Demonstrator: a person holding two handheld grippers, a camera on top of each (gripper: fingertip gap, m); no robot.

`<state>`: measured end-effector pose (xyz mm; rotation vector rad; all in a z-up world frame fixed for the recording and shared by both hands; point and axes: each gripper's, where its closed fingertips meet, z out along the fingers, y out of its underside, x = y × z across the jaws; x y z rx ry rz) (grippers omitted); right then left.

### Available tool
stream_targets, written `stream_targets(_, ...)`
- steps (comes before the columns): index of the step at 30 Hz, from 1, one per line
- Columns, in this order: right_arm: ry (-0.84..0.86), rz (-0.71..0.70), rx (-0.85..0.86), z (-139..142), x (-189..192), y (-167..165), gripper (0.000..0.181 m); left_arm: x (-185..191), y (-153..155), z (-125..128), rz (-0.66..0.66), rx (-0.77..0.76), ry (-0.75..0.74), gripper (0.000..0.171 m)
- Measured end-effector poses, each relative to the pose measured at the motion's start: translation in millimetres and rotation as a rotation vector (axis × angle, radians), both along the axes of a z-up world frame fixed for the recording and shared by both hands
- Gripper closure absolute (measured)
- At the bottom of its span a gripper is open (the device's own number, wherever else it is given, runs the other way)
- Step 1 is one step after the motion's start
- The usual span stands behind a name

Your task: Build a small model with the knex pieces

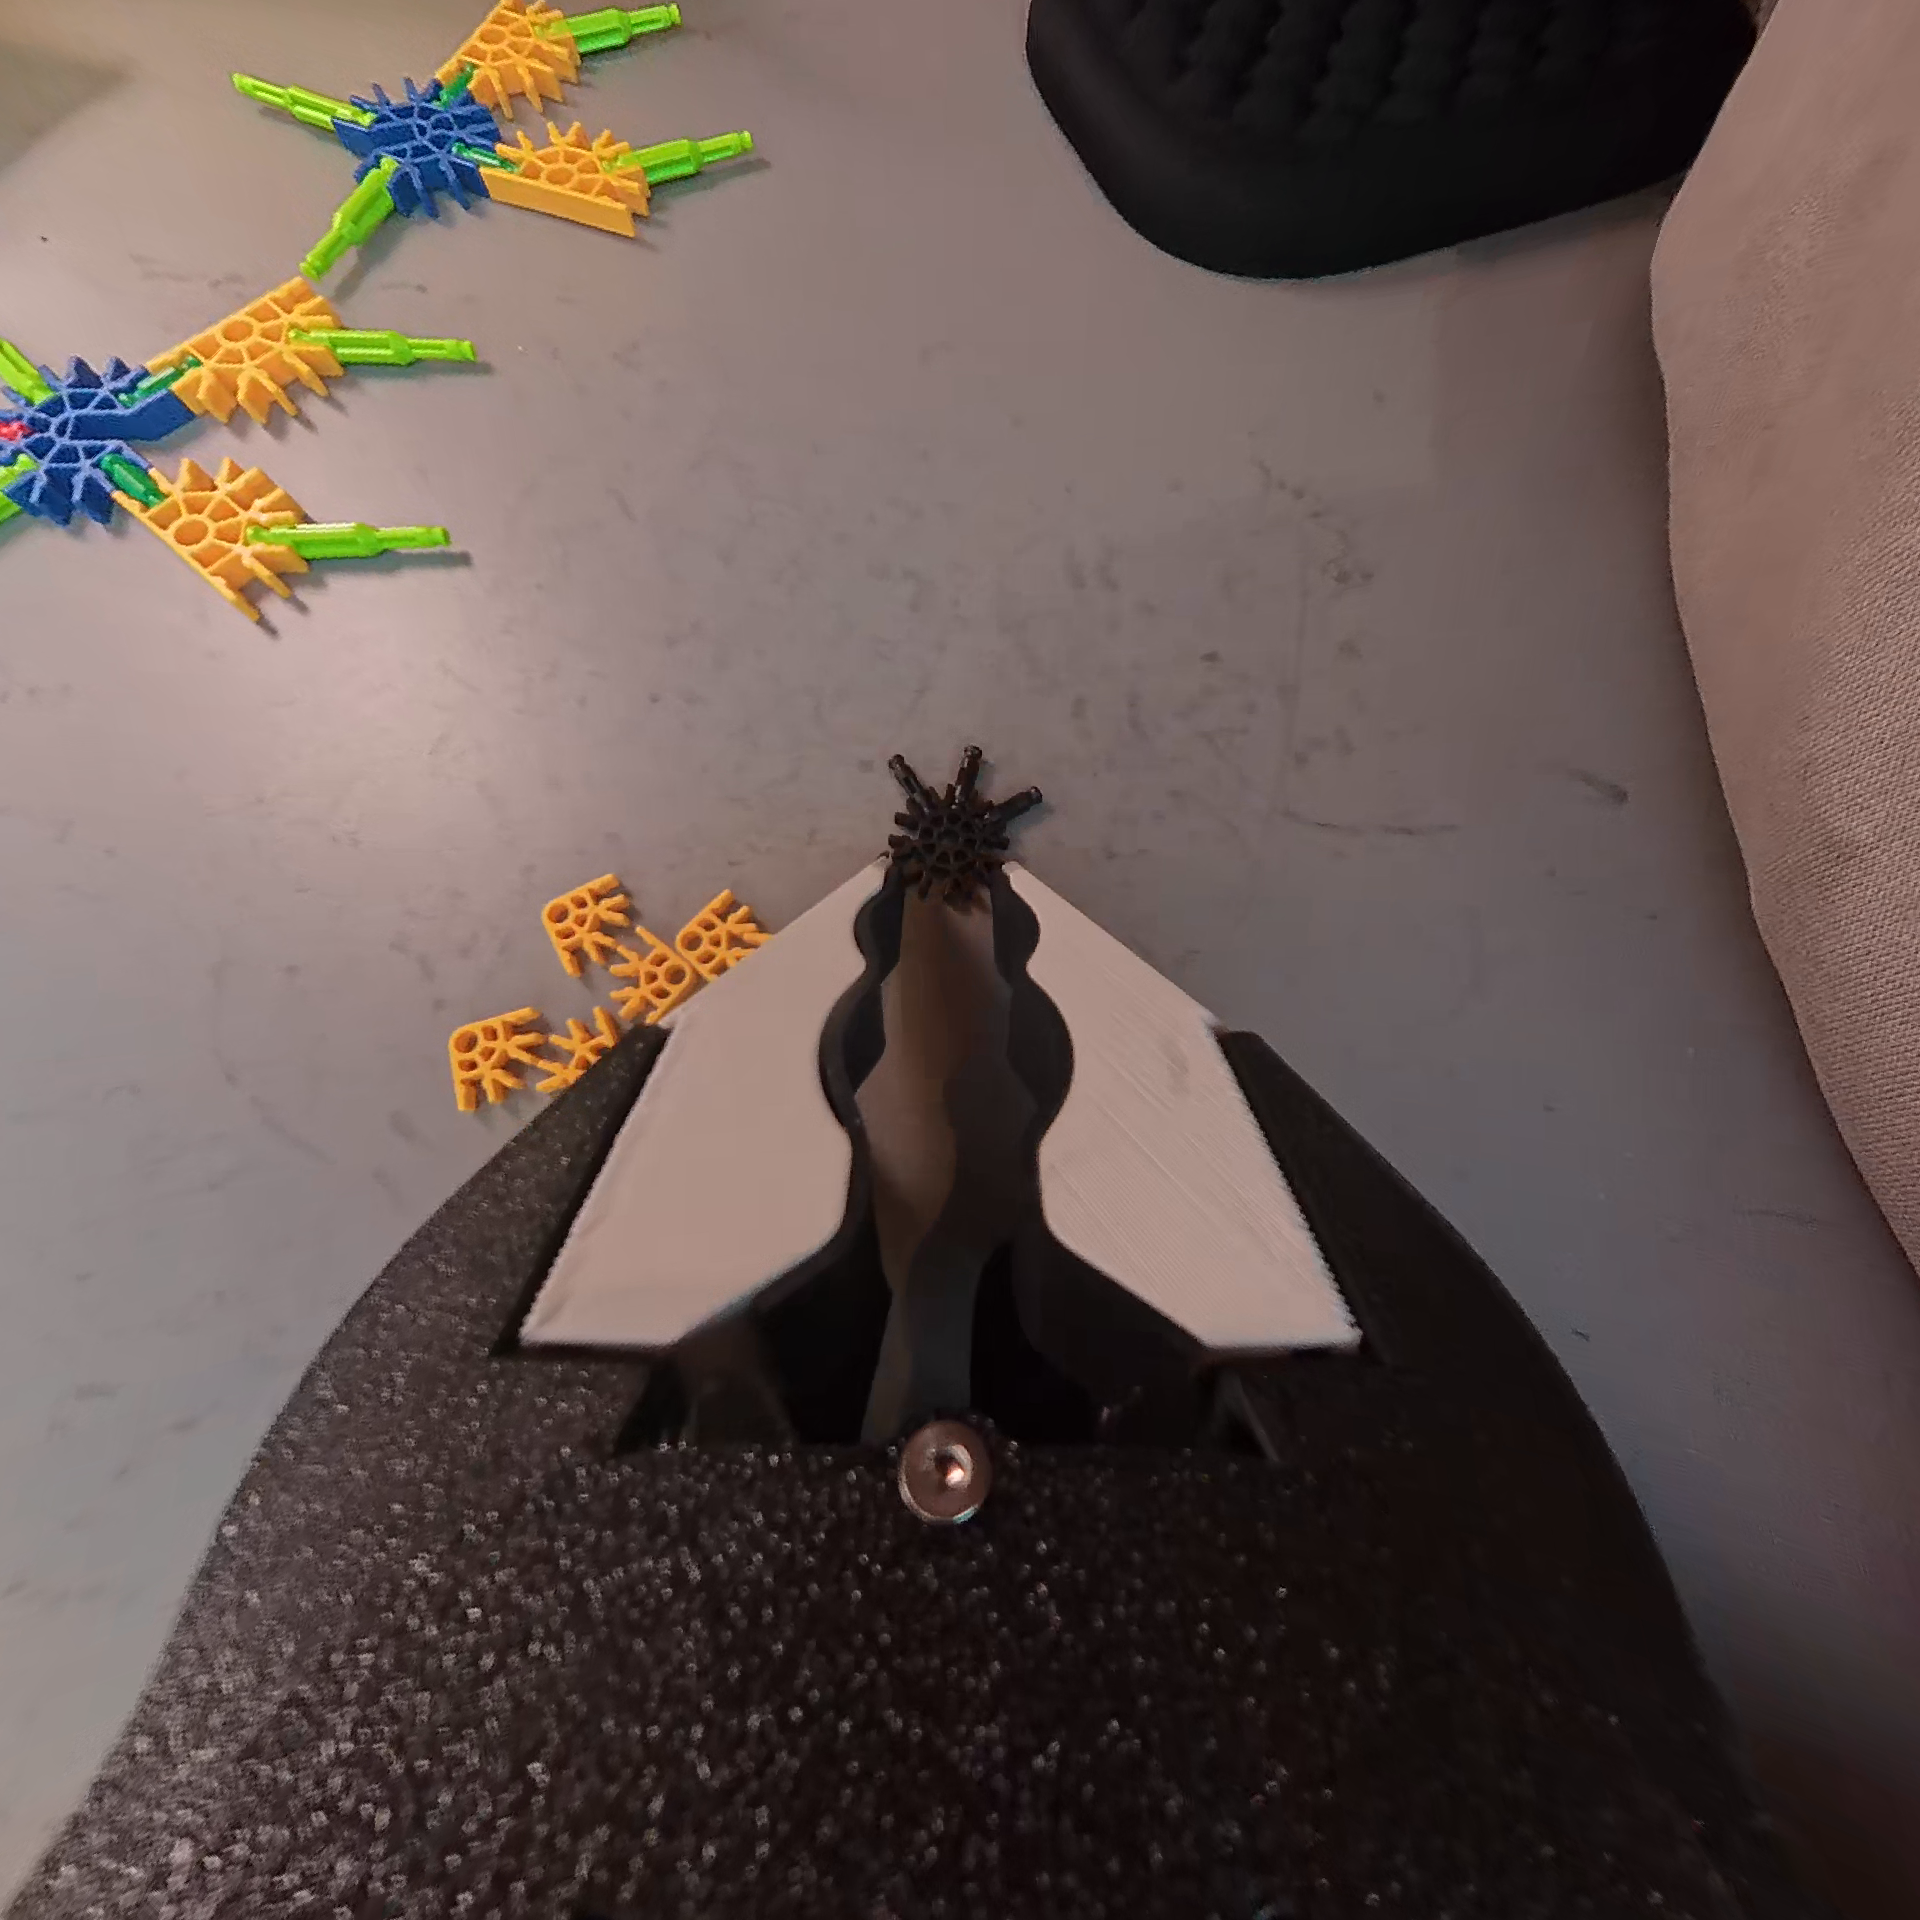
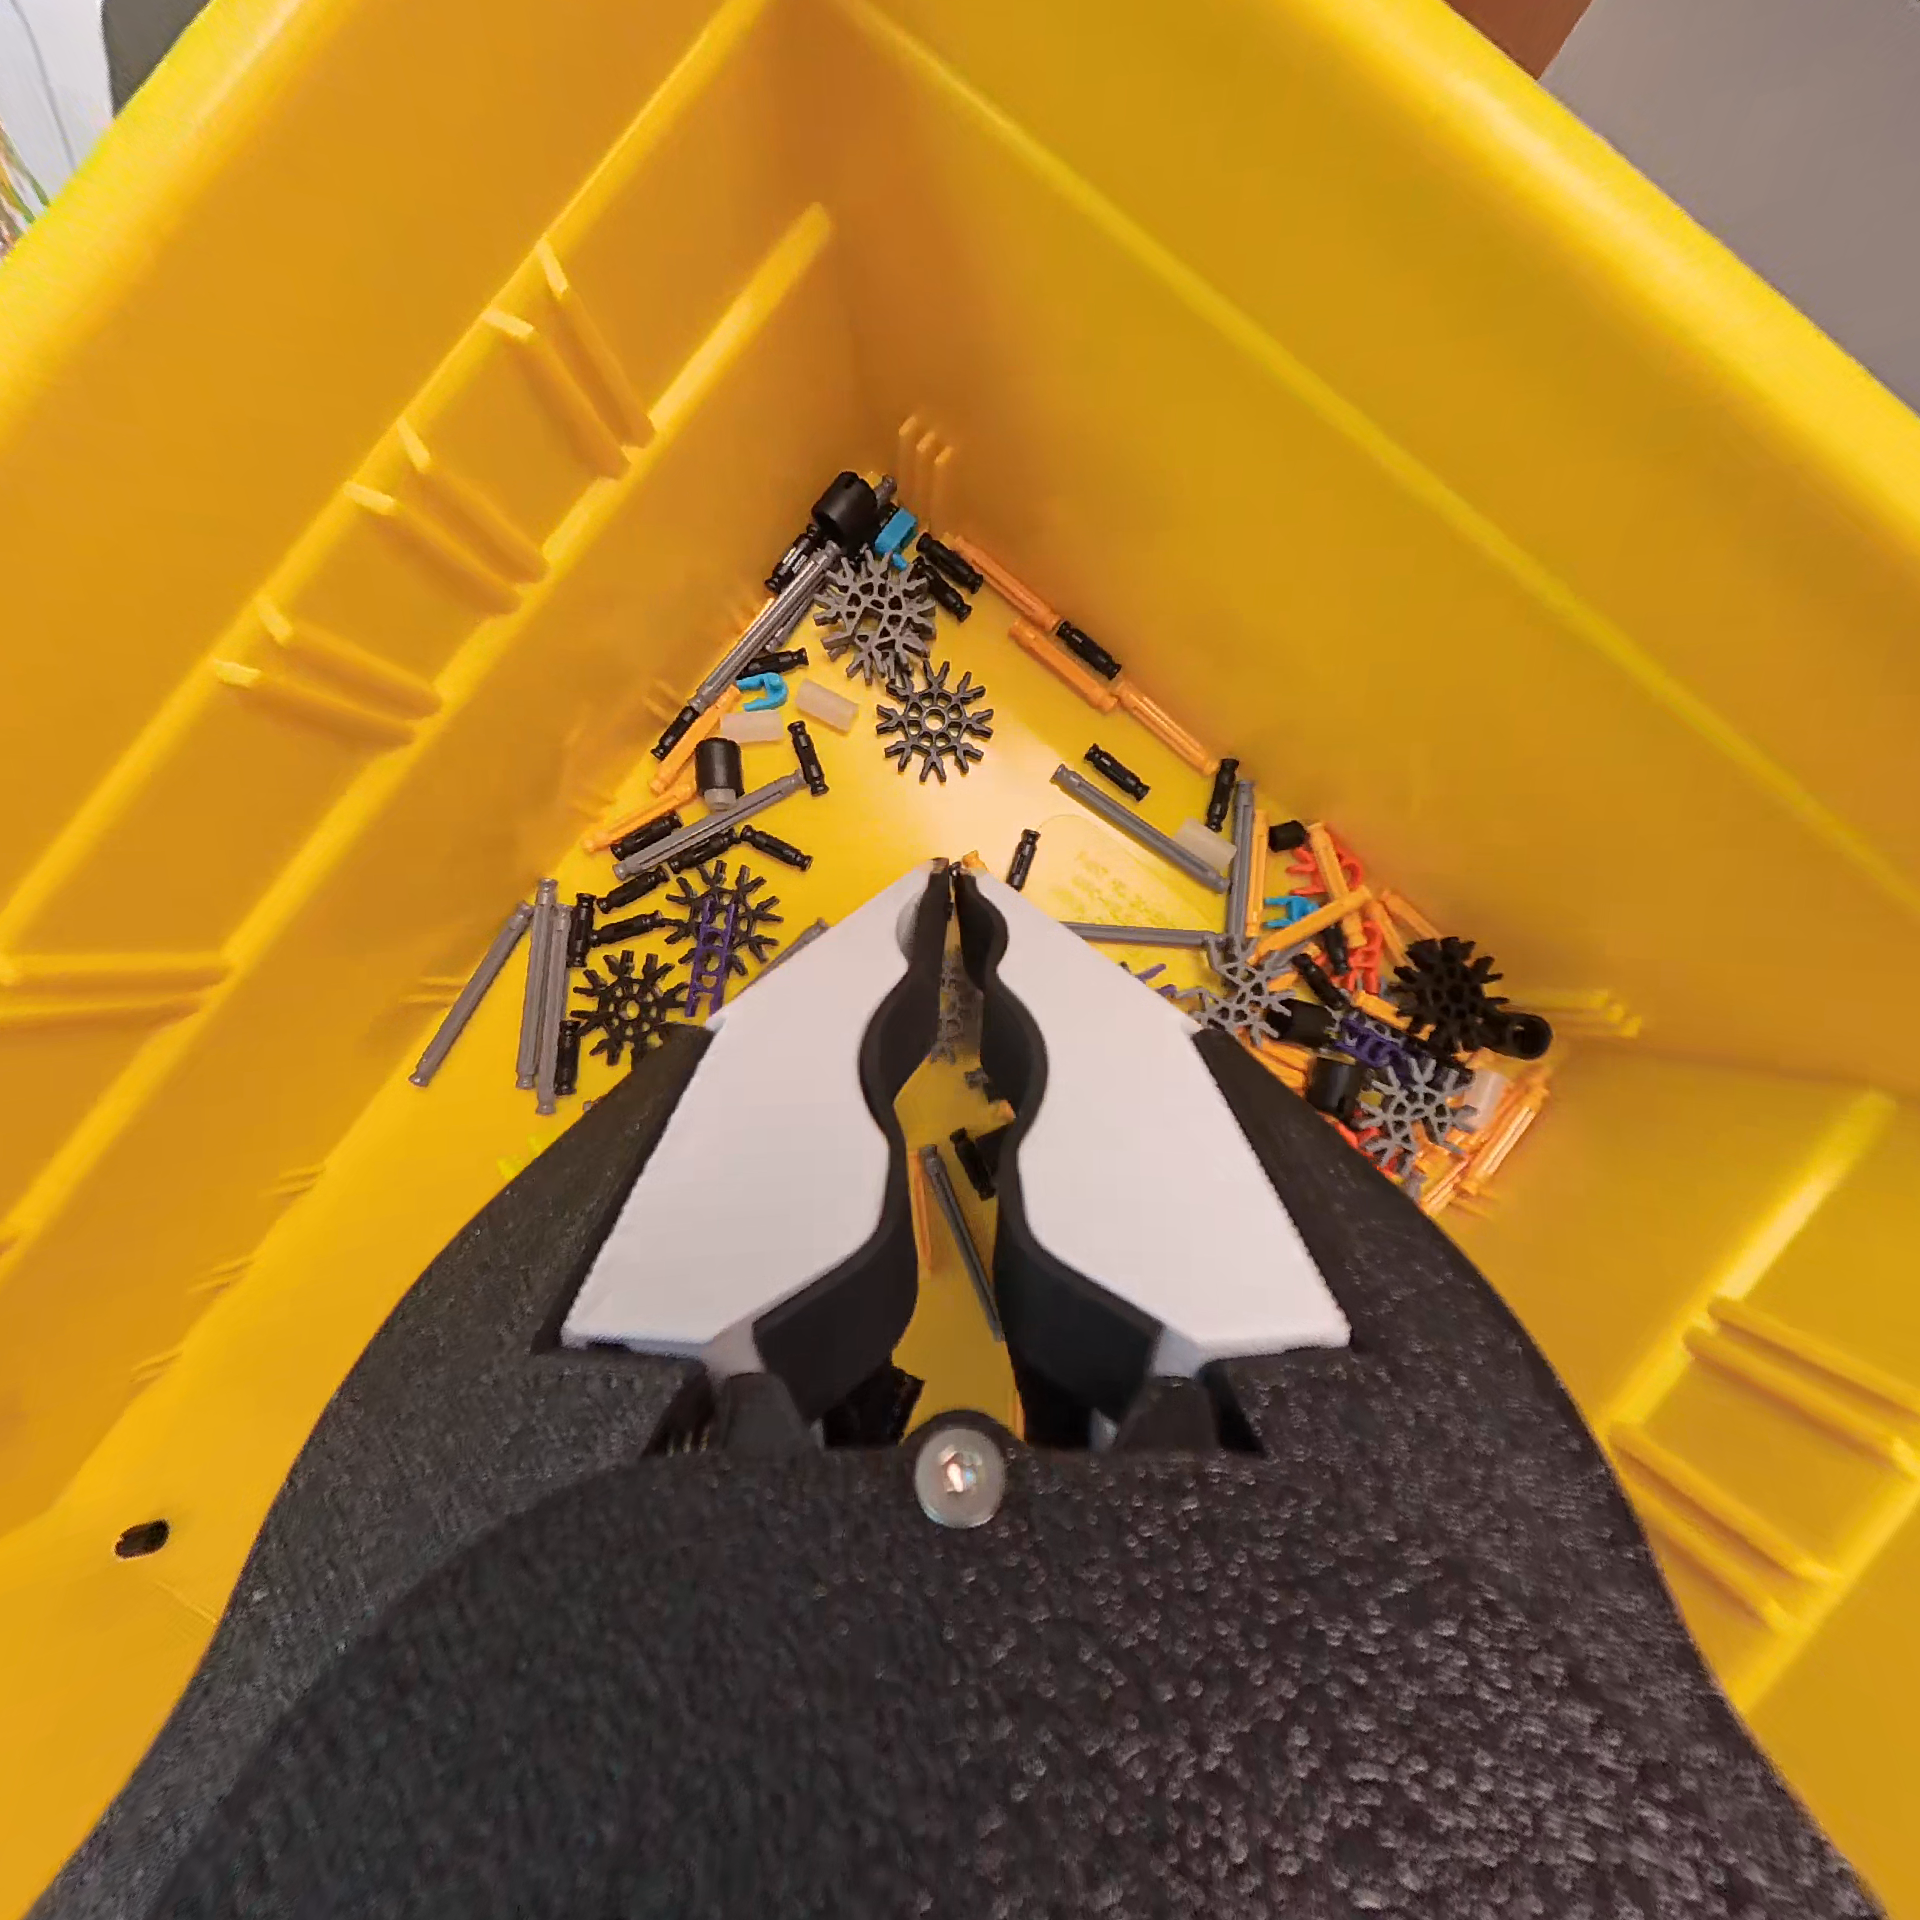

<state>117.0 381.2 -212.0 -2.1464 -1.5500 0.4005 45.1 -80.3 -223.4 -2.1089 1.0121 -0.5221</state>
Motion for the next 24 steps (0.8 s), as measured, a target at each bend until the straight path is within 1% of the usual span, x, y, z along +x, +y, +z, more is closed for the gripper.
stream_targets(12, -0.034, 0.028, -0.082, -5.4, 8.8, -9.5, 0.181, -0.2, -0.2, 0.1, 0.0, -0.011, -0.009, 0.155)
stream_targets(17, -0.043, 0.06, -0.12, -4.5, 9.3, -11.2, 0.177, -0.2, -0.3, 0.0, -0.001, -0.008, -0.006, 0.154)
stream_targets(21, -0.039, 0.092, -0.087, 4.3, 5.0, -7.5, 0.177, -0.2, -0.3, 0.1, -0.001, -0.014, -0.011, 0.155)
stream_targets(24, -0.07, 0.09, -0.068, 3.0, 4.7, -2.7, 0.177, -0.2, -0.3, 0.2, -0.001, -0.019, -0.016, 0.155)
